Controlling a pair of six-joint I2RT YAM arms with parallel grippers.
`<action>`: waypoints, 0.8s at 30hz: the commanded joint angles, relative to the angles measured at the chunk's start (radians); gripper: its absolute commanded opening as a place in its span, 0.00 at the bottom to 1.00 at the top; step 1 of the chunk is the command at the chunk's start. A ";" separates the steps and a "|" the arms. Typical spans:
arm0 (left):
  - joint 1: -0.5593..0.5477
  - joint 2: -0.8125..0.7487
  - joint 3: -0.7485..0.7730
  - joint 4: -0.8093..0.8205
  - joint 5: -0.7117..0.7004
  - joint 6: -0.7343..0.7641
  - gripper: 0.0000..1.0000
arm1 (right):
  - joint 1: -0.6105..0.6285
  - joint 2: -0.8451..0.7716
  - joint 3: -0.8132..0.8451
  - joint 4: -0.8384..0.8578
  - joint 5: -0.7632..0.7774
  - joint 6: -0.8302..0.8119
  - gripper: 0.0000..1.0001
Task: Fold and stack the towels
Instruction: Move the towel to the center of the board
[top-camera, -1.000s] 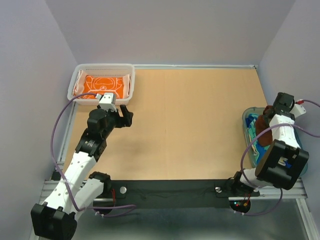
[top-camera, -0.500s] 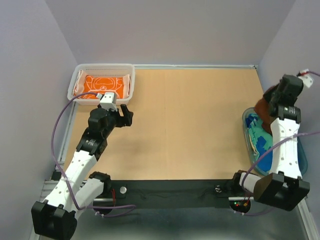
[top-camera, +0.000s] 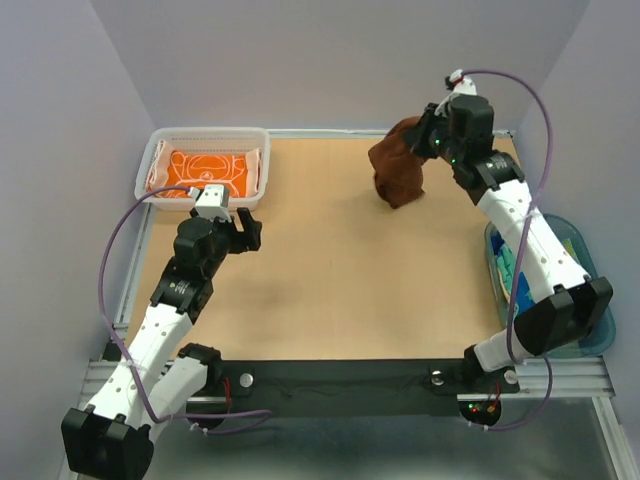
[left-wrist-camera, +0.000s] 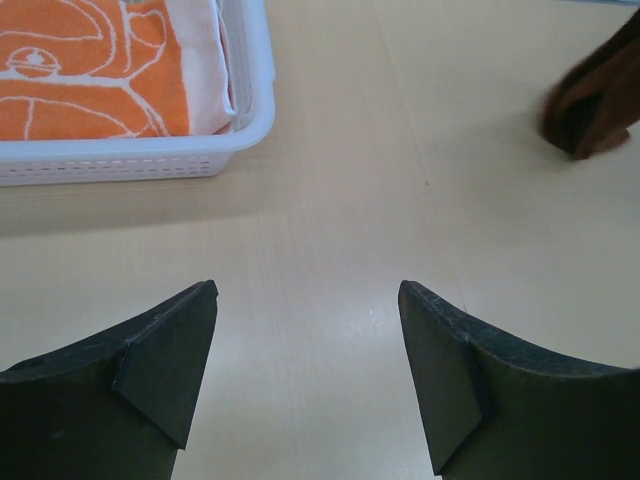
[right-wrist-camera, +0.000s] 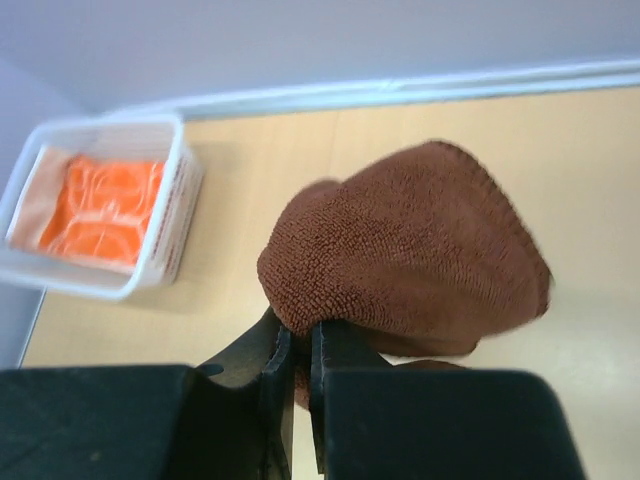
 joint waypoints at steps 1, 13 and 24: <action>-0.006 -0.011 -0.001 0.027 -0.008 0.019 0.84 | 0.142 -0.081 -0.139 0.064 -0.091 -0.014 0.01; -0.006 -0.017 -0.010 0.052 0.142 -0.019 0.84 | 0.549 -0.343 -0.651 -0.100 -0.128 0.002 0.65; -0.079 0.168 -0.019 0.050 0.136 -0.226 0.84 | 0.520 -0.106 -0.577 -0.023 0.292 -0.040 0.64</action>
